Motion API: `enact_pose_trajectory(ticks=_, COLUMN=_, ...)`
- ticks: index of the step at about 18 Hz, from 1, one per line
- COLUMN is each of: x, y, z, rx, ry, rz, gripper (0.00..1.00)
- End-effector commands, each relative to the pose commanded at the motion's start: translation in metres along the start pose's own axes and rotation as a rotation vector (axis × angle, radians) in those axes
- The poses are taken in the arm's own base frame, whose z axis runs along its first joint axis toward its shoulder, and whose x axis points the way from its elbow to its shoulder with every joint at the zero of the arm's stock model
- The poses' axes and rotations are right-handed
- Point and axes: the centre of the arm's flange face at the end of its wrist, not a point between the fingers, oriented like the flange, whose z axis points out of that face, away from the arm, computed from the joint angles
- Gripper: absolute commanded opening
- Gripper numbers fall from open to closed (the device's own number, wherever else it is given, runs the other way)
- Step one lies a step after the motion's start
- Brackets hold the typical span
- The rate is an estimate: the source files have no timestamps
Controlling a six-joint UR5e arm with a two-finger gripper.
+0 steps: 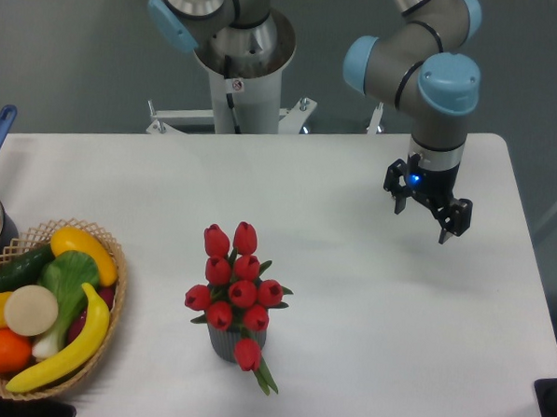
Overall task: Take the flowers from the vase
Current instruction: 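Move the open gripper over toward the red tulip bouquet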
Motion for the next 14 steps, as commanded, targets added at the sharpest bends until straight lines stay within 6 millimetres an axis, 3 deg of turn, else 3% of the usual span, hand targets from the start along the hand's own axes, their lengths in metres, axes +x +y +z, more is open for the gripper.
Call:
enact_pose_trajectory(ticks=6, x=0.002, y=-0.001, z=0.0, rx=0.005, ry=0.0, rz=-0.006, gripper=1.0)
enact_pose_trajectory(ticks=9, x=0.017, y=-0.005, z=0.009, rx=0.025, ry=0.021, rz=-0.081, gripper=1.0)
enact_pose_trajectory(ticks=11, x=0.009, y=-0.014, z=0.002, rx=0.171, ry=0.007, rz=-0.184, gripper=1.0)
enact_pose_trajectory(ticks=14, x=0.01, y=-0.025, z=-0.016, rx=0.327, ry=-0.01, rz=-0.201, gripper=1.0)
